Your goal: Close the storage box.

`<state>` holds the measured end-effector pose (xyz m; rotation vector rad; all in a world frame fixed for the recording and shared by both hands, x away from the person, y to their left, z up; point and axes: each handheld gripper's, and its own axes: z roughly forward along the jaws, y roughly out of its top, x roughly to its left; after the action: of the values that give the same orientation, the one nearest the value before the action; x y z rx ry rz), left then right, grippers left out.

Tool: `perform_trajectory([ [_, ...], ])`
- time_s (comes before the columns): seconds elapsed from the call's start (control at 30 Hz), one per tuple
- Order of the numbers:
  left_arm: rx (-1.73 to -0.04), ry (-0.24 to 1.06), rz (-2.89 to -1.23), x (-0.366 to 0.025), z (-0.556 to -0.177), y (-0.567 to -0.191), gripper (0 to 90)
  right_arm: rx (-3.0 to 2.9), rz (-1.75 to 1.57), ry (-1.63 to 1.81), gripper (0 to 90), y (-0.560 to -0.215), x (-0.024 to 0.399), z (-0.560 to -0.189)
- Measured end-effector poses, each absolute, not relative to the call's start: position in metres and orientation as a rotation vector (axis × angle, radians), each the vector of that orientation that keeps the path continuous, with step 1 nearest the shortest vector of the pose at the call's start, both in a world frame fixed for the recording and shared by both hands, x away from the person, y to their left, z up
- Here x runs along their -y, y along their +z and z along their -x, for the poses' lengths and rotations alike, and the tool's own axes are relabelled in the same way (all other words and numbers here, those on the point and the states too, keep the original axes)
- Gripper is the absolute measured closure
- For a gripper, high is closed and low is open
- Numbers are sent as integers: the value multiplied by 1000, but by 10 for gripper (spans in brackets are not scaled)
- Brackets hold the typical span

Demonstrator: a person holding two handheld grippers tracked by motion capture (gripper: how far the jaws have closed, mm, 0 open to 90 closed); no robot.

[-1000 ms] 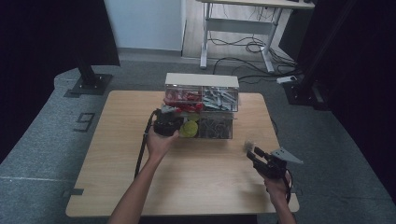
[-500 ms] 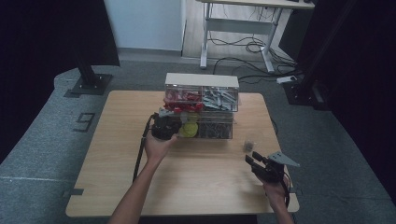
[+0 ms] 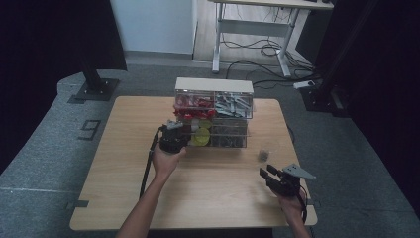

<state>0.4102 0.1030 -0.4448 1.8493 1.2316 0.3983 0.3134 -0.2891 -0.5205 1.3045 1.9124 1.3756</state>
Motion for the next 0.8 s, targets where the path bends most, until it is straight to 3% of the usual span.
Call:
perform_trajectory([
  [0.8, -1266, 355, -1862, -105, -405, -469, 900, -1960, -1290, 1349, 577, -528, 281, -313],
])
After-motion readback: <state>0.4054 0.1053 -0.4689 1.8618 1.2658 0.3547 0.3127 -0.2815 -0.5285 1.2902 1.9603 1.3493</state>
